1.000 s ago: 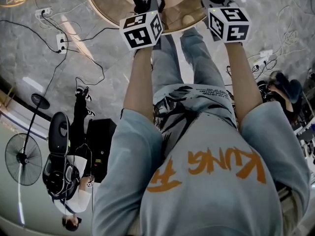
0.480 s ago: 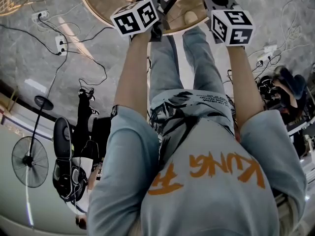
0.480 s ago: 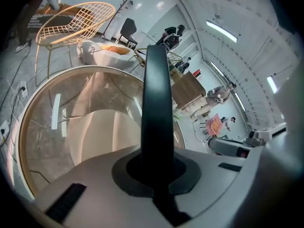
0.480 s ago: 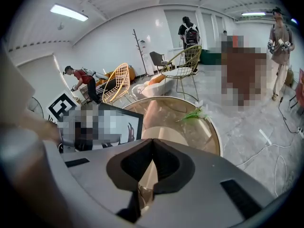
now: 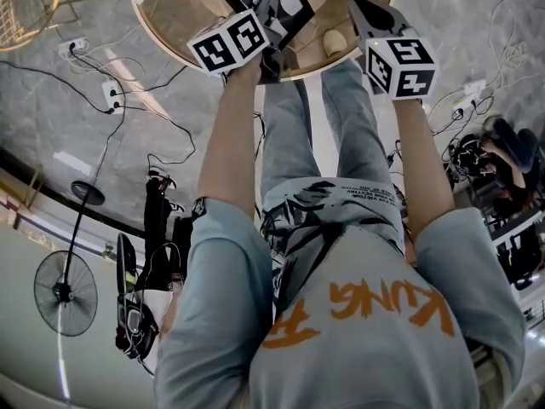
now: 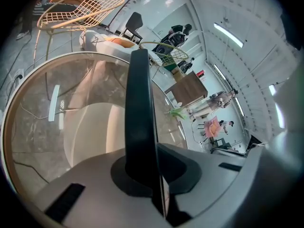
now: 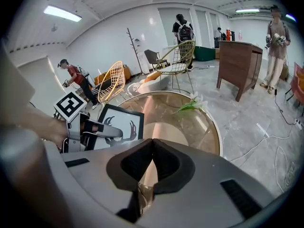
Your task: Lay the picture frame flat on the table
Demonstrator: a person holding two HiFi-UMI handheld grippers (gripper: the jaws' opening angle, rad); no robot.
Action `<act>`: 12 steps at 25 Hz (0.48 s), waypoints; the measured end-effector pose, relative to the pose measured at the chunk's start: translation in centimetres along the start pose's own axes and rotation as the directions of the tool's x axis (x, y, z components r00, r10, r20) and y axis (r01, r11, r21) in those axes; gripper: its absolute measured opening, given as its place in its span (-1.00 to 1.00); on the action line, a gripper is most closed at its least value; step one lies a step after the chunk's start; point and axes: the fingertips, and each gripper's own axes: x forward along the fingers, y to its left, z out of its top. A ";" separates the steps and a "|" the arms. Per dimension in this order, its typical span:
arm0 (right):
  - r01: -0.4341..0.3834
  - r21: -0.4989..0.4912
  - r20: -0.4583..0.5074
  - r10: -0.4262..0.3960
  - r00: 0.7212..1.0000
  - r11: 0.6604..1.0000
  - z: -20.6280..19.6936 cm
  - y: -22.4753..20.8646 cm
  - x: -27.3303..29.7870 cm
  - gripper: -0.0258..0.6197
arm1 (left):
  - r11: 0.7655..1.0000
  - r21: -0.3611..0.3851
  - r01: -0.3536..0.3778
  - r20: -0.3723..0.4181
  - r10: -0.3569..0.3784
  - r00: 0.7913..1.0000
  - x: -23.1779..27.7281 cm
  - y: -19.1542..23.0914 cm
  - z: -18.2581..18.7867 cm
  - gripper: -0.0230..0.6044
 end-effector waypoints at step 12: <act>-0.003 0.018 -0.002 0.003 1.000 1.000 -0.5 0.1 0.2 -0.93 | 0.998 -0.040 -0.049 -0.058 0.046 0.997 0.9 2.1 -0.2 -0.71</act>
